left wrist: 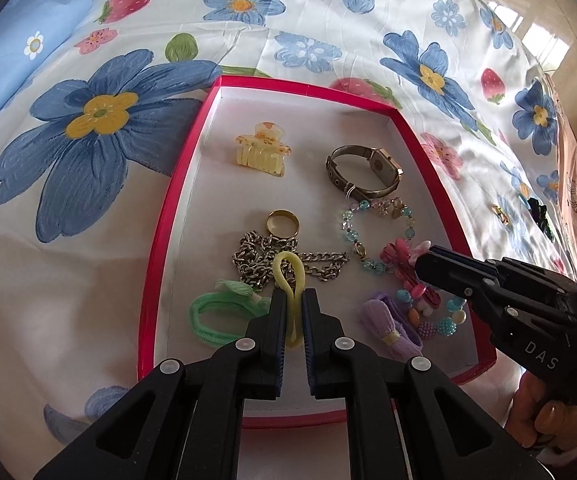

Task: Organize jewelry
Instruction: 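Carry the yellow hair tie and beaded bracelet into the red box and open both tools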

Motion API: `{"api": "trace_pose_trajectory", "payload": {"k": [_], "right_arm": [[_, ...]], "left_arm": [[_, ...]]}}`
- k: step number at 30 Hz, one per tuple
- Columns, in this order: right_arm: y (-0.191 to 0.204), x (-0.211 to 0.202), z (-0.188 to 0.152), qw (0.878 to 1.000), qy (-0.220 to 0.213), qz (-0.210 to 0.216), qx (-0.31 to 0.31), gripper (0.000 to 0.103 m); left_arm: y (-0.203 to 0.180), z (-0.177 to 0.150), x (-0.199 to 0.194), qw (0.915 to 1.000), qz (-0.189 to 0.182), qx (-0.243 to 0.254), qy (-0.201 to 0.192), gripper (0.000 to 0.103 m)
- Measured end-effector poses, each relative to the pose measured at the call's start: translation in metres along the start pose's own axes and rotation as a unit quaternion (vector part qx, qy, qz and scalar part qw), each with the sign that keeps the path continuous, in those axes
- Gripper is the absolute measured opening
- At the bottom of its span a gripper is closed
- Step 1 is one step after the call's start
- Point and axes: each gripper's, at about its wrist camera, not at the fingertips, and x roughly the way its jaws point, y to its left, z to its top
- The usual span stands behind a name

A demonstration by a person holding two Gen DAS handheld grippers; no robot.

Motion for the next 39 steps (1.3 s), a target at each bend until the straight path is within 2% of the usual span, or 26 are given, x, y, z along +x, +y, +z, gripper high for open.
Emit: {"api": "trace_pose_trajectory", "payload": {"k": [3,7,12,16,27,30,34,39], "right_arm": [[-0.001,0.002,-0.001,1.000,0.002,-0.003,0.000,0.010],[-0.002,0.003,-0.002,1.000,0.002,-0.001,0.000,0.010],[-0.002,0.003,-0.002,1.000,0.001,-0.001,-0.002,0.011],[-0.003,0.003,-0.002,1.000,0.002,0.002,0.000,0.014],[-0.003,0.004,-0.001,1.000,0.002,0.003,0.005,0.014],[-0.004,0.002,-0.001,1.000,0.001,0.004,0.009,0.017],[-0.005,-0.001,-0.001,1.000,-0.004,0.010,0.015,0.029],[-0.006,-0.005,-0.001,1.000,-0.009,0.010,0.019,0.032]], "left_arm": [[-0.002,0.000,0.001,1.0000,0.003,0.001,0.001,0.010],[-0.005,0.001,0.001,0.9999,0.011,0.004,-0.001,0.019],[-0.007,0.000,0.001,0.9999,0.015,0.006,-0.002,0.023],[-0.008,0.000,-0.001,0.9998,0.019,0.006,-0.004,0.035],[-0.007,0.000,-0.003,0.9998,0.020,0.004,-0.005,0.040],[-0.006,-0.001,-0.005,0.9998,0.019,0.002,-0.006,0.042],[-0.006,-0.001,-0.008,0.9998,0.019,-0.001,-0.008,0.046],[-0.006,-0.002,-0.014,0.9996,0.024,-0.004,-0.013,0.052]]}}
